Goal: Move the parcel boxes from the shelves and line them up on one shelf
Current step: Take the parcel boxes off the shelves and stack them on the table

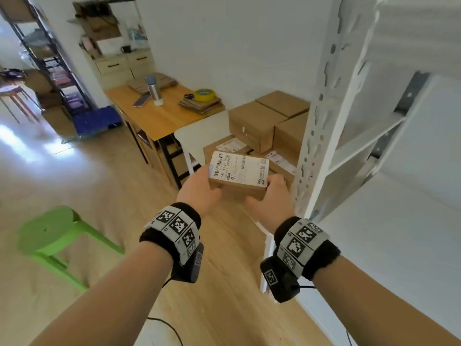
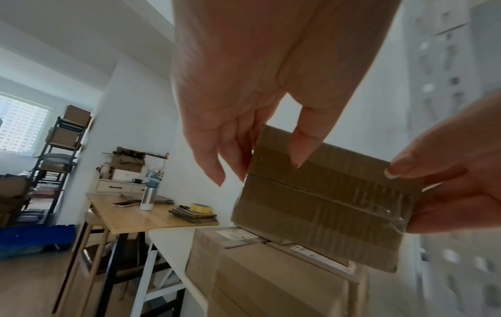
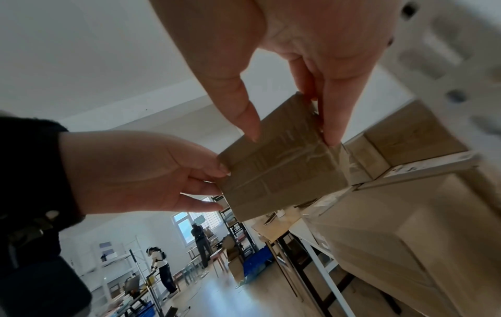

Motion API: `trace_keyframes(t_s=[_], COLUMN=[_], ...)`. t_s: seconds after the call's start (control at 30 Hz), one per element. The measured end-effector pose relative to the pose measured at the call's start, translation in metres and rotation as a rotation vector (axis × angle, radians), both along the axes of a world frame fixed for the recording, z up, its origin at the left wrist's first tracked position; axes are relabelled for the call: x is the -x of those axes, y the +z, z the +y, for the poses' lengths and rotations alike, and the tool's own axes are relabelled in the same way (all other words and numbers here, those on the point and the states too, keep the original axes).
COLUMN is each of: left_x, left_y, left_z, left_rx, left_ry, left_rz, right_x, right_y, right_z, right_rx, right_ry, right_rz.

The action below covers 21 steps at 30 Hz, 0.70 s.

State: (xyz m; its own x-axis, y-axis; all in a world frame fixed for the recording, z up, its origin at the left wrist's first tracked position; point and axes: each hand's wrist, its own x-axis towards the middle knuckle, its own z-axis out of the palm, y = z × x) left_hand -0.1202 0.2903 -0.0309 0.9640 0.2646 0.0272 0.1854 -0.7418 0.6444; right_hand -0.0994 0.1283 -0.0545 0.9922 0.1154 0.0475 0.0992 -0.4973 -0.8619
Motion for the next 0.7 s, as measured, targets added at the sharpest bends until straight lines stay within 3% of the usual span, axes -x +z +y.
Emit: trace_keyframes(t_s=[0.4,0.7], left_x=[-0.123,-0.234], left_y=[-0.014,-0.016], left_z=[0.121,0.233], left_rx=[0.011,0.054], left_ry=[-0.023,-0.179], left_rz=[-0.044,0.029], right_x=[-0.127,-0.222], right_y=[-0.002,-0.005], right_z=[0.113,0.222], right_rx=[0.054,0.130], right_ry=[0.029,-0.126], right_rz=[-0.051,0.017])
